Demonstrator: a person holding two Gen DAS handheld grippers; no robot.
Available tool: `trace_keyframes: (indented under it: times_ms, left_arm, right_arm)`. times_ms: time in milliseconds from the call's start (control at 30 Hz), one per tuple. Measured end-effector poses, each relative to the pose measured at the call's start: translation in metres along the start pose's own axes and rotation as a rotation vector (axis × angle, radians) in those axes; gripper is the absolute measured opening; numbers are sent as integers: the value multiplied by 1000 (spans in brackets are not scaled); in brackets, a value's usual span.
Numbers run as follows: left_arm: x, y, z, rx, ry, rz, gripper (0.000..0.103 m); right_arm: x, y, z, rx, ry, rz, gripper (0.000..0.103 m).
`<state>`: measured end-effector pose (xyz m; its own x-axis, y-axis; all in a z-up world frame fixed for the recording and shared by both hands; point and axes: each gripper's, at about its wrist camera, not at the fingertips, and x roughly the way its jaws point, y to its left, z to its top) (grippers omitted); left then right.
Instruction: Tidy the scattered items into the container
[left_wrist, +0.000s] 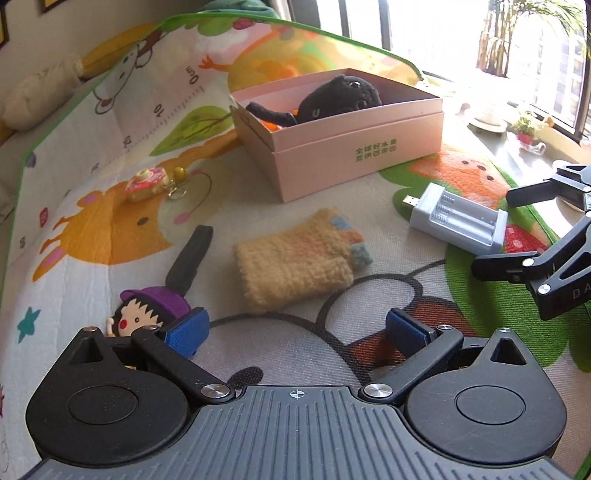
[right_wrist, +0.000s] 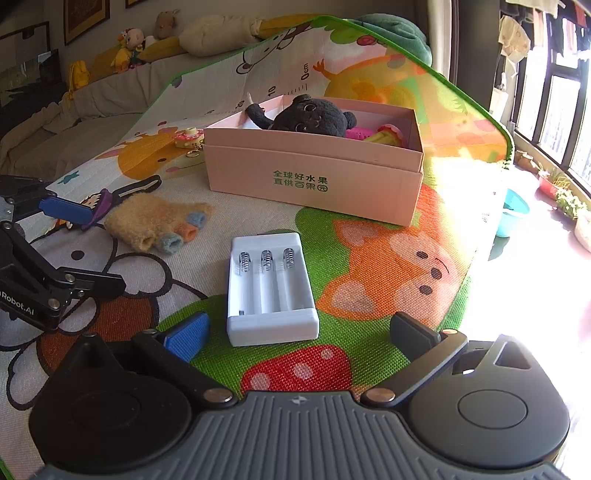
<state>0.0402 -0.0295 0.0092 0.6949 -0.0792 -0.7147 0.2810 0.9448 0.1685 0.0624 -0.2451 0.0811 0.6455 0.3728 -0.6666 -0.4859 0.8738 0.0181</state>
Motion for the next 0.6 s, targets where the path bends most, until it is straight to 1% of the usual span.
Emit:
trace_keyframes:
  times_ms: [33, 67, 133, 167, 200, 300, 333, 367, 433, 467, 533, 600]
  left_arm:
    - [-1, 1, 2, -13, -10, 8, 103]
    - [-3, 2, 4, -32, -23, 0, 103]
    - [-9, 2, 9, -69, -57, -41, 103]
    - [-13, 2, 10, -76, -78, -70, 103]
    - [-15, 1, 12, -77, -97, -99, 103]
    - [-11, -7, 21, -66, -133, -153, 103]
    - [-7, -10, 25, -60, -140, -166, 103]
    - [-2, -13, 29, -54, -147, -176, 103]
    - [12, -19, 40, -43, -149, -189, 103]
    - [20, -21, 45, -39, -141, -191, 103]
    - [36, -24, 54, -33, -108, -193, 103]
    - [52, -25, 61, -31, -58, -203, 103]
  right_arm:
    - [0, 0, 0, -2, 1, 1, 103]
    - [-1, -1, 1, -9, 7, 6, 103]
    - [-4, -5, 2, -27, 28, 16, 103]
    - [-6, -7, 1, -37, 33, 3, 103]
    - [-8, -10, 1, -42, 28, -28, 103]
    - [-12, -18, 3, -55, -11, -250, 103]
    - [-15, -20, 3, -58, -31, -276, 103]
    - [-19, -23, 4, -46, -48, -258, 103]
    - [-31, -30, 8, 18, -84, -195, 103]
    - [-35, -31, 10, 36, -103, -183, 103]
    - [-44, -33, 12, 55, -140, -184, 103]
    - [-49, -35, 12, 72, -156, -173, 103]
